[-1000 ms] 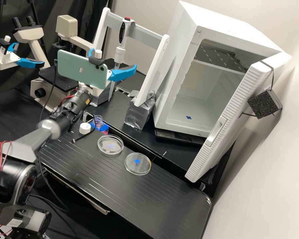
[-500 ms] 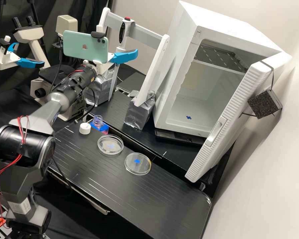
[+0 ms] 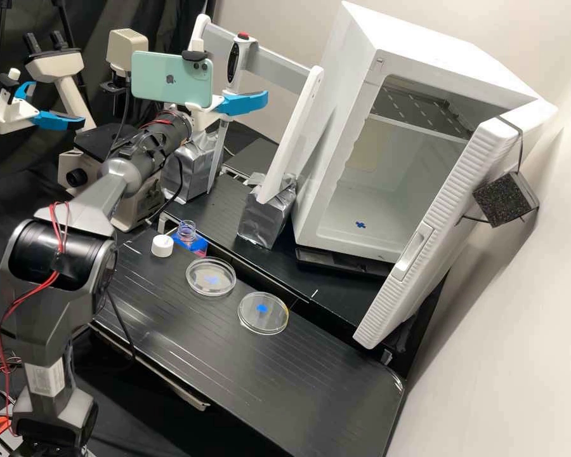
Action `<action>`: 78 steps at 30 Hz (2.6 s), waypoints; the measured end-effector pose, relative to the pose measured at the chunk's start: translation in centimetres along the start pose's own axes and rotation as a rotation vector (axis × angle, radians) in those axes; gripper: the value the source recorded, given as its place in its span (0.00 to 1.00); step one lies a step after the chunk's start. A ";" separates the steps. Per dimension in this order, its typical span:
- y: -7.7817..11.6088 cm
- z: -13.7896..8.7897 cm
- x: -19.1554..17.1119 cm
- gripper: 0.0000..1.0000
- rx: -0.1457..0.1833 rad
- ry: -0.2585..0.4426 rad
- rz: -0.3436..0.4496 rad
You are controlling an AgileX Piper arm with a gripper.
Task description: Use the pipette
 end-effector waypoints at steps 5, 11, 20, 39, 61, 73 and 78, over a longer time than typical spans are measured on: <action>-0.3 0.0 0.6 0.00 -0.008 -0.011 -0.017; -0.3 0.1 0.9 0.00 0.000 -0.020 -0.021; -0.3 0.3 1.1 0.00 0.023 -0.034 -0.021; -0.7 0.2 1.1 0.00 0.012 -0.032 -0.039; -1.2 0.4 1.4 0.00 -0.013 -0.037 -0.049; -1.4 0.2 1.3 0.00 -0.004 -0.034 -0.056; -1.4 0.2 1.3 0.00 0.000 -0.036 -0.057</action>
